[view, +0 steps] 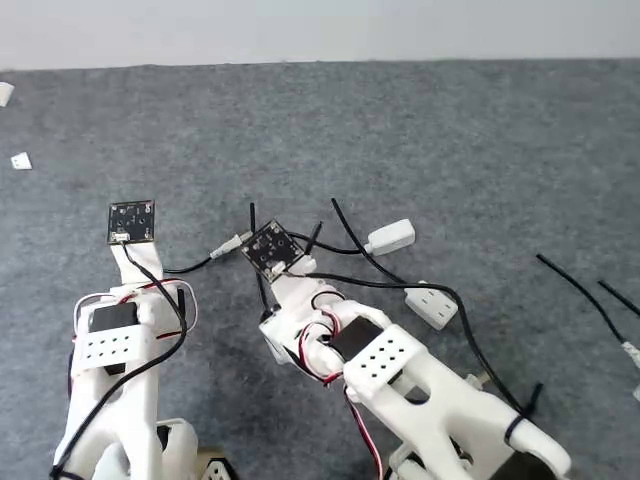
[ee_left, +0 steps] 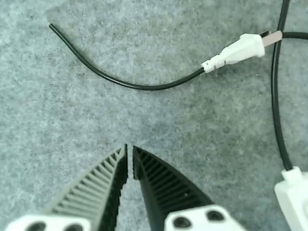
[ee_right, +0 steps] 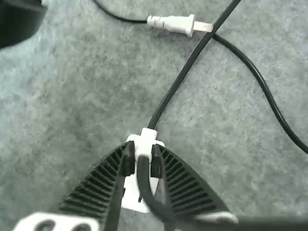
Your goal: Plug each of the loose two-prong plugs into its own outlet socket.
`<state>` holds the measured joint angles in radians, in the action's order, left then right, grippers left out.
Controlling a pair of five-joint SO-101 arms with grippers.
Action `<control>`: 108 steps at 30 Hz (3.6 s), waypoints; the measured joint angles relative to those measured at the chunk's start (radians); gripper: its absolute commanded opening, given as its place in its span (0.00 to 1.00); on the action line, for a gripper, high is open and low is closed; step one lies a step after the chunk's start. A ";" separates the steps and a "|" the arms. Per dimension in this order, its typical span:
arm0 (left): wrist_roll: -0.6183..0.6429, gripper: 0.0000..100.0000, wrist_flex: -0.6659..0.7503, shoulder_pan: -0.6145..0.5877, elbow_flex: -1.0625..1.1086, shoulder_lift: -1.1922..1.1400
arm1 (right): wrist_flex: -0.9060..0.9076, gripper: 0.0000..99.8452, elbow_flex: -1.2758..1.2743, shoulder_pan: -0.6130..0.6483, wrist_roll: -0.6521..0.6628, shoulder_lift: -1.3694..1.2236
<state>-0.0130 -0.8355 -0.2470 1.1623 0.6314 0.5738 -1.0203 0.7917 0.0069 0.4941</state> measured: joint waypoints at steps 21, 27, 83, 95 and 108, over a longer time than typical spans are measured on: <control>0.000 0.01 0.000 0.000 0.000 0.000 | 0.183 0.02 -0.020 0.048 0.146 -0.043; 0.000 0.01 0.000 0.000 0.000 0.000 | 0.183 0.19 -0.017 0.051 0.087 -0.043; -0.002 0.01 0.133 0.041 0.054 0.000 | 0.479 0.01 0.186 -1.324 0.311 0.212; -0.002 0.01 0.135 0.044 0.054 0.000 | 0.014 0.01 -0.143 -1.741 0.420 0.212; -0.002 0.10 0.135 0.044 0.054 0.000 | -0.189 0.21 -0.269 -1.830 0.422 0.190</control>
<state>-0.0146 -0.7004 -0.2025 1.2160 0.6314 0.3851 -1.2889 -1.0388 0.4289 0.6843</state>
